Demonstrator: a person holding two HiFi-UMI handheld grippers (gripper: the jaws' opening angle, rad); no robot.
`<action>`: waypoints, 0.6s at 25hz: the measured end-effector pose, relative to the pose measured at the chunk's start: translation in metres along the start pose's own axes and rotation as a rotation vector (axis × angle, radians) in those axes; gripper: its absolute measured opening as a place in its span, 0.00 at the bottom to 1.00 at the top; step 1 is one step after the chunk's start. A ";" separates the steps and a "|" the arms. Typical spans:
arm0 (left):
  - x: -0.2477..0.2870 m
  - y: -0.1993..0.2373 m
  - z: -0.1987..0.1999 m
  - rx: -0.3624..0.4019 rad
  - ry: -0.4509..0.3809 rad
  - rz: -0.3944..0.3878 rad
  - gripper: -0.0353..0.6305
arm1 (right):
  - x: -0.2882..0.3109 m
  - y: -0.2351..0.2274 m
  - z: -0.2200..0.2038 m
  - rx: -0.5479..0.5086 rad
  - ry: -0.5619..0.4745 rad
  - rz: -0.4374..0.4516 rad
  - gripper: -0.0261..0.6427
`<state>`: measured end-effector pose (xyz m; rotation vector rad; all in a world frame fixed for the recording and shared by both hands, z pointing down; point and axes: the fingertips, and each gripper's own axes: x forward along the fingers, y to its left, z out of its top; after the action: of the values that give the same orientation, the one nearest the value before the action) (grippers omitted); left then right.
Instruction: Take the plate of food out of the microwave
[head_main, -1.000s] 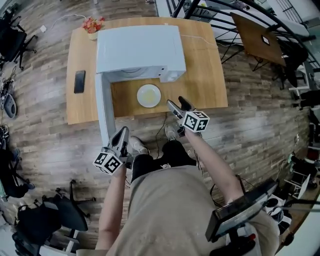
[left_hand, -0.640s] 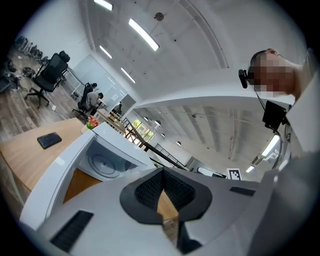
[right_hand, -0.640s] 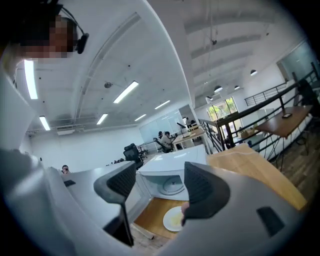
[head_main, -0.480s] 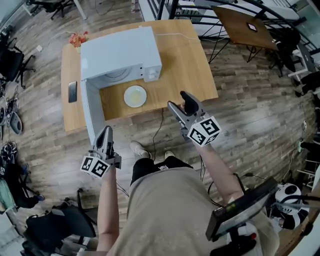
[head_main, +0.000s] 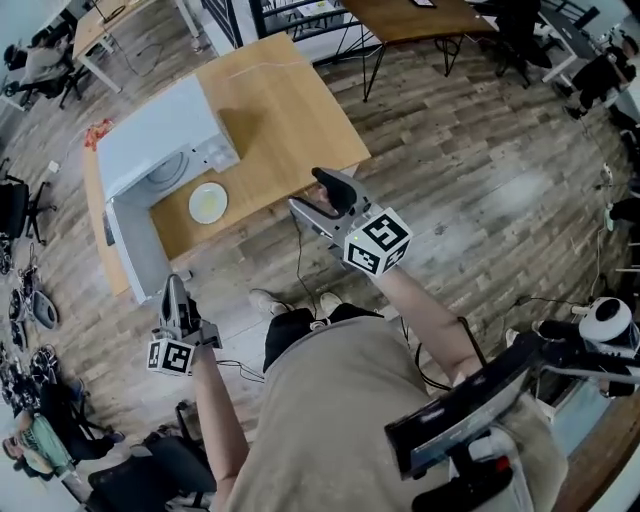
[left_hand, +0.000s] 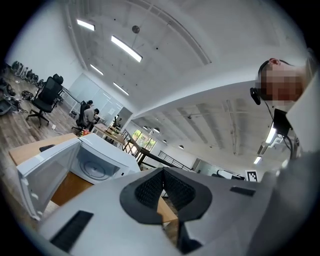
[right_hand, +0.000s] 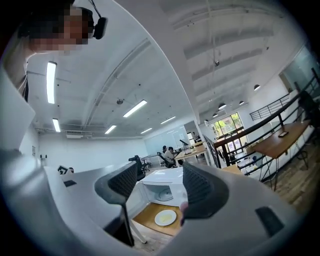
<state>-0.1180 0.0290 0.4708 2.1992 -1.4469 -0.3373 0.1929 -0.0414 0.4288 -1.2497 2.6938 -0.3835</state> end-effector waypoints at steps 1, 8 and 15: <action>-0.003 -0.010 -0.007 0.002 0.000 0.004 0.06 | -0.014 -0.004 0.001 0.006 -0.004 -0.002 0.48; -0.031 -0.059 -0.055 0.003 0.020 0.028 0.06 | -0.089 -0.014 -0.008 0.036 0.001 -0.014 0.48; -0.058 -0.071 -0.091 0.000 0.057 0.091 0.06 | -0.129 -0.027 -0.028 0.042 0.036 -0.024 0.48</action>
<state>-0.0448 0.1286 0.5085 2.1169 -1.5101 -0.2418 0.2888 0.0455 0.4672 -1.2770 2.6874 -0.4675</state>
